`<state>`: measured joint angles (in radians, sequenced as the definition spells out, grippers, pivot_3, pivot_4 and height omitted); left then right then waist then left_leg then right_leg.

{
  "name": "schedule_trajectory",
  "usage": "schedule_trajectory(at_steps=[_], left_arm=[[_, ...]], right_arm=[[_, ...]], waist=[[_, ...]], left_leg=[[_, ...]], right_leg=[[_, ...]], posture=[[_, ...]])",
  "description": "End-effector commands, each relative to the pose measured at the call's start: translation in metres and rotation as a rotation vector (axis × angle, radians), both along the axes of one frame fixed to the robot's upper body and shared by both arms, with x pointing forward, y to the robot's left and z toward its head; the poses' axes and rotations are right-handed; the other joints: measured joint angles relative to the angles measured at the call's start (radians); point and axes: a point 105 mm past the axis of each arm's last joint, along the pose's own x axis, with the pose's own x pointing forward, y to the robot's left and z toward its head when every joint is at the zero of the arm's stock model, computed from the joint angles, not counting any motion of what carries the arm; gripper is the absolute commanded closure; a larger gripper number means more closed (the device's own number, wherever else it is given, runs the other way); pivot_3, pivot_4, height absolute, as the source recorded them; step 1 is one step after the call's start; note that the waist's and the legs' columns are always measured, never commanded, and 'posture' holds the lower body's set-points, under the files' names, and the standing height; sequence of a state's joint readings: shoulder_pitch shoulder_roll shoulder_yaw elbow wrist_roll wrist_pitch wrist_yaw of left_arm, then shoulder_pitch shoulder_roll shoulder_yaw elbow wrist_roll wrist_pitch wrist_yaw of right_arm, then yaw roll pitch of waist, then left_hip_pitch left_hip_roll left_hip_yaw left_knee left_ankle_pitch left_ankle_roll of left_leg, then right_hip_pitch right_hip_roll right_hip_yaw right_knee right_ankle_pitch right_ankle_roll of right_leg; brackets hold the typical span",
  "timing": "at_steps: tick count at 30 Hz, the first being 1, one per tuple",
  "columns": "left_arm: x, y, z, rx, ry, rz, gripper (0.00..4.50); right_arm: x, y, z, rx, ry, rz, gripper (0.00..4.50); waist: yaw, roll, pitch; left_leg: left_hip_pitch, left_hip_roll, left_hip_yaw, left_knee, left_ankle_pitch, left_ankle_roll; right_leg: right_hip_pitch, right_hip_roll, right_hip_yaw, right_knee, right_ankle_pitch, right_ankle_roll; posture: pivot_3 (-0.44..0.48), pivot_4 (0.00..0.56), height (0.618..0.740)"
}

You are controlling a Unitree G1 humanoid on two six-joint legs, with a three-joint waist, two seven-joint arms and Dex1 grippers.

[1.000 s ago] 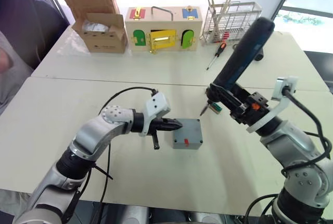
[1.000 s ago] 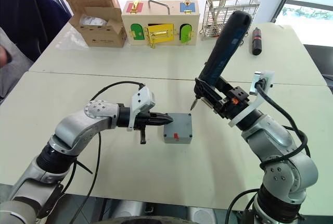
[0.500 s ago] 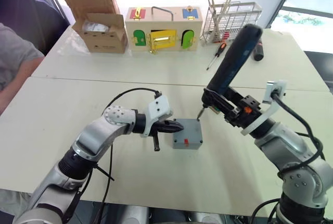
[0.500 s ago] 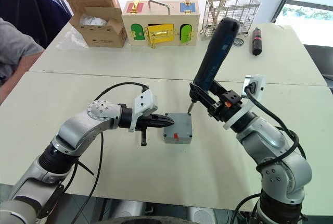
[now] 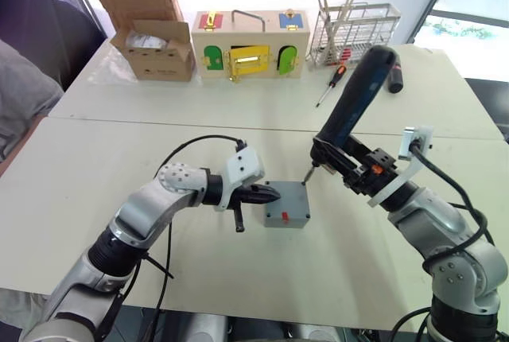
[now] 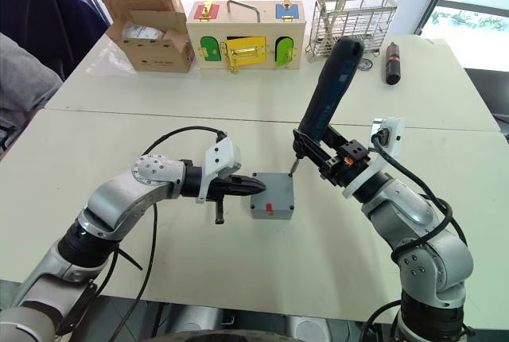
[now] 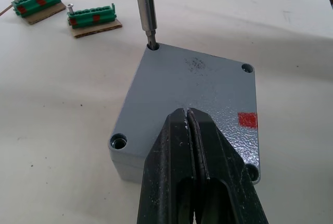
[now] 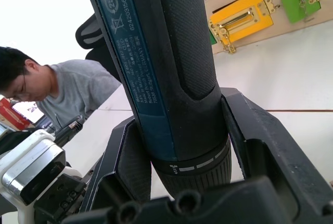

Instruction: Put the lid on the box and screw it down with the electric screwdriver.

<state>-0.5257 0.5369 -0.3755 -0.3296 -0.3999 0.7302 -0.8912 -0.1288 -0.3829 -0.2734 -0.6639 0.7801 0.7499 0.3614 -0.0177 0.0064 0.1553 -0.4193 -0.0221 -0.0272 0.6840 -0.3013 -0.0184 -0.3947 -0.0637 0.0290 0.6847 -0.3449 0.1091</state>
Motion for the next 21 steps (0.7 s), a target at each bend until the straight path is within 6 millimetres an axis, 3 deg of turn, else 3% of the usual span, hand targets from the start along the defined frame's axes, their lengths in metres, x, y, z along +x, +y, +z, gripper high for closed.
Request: schedule_trajectory(at_steps=[1, 14, 21], left_arm=[[-0.002, -0.001, 0.004, -0.002, -0.025, -0.004, 4.5], [-0.002, -0.002, -0.003, 0.029, -0.026, -0.014, 4.5], [-0.004, -0.004, -0.007, 0.037, -0.028, -0.021, 4.5]], right_arm=[[-0.006, 0.003, 0.013, -0.012, -0.077, 0.017, 2.74], [-0.015, 0.029, -0.019, -0.156, -0.044, 0.116, 2.74], [-0.014, 0.03, -0.037, -0.194, 0.0, 0.108, 2.74]], waist=[[0.0, 0.0, 0.0], [-0.001, -0.001, -0.001], [0.0, -0.007, -0.006]], left_leg=[[0.0, 0.0, 0.0, 0.0, 0.0, 0.0], [0.007, 0.0, 0.0, -0.001, -0.001, 0.001], [0.011, 0.001, -0.001, -0.002, -0.001, 0.002]], right_leg=[[0.0, 0.0, 0.0, 0.0, 0.0, 0.0], [0.007, 0.0, 0.0, -0.001, 0.0, 0.0], [0.01, 0.001, 0.0, -0.001, 0.0, 0.0]], posture=[[0.0, 0.15, 0.74], [0.0, 0.15, 0.74], [0.0, 0.15, 0.74]])
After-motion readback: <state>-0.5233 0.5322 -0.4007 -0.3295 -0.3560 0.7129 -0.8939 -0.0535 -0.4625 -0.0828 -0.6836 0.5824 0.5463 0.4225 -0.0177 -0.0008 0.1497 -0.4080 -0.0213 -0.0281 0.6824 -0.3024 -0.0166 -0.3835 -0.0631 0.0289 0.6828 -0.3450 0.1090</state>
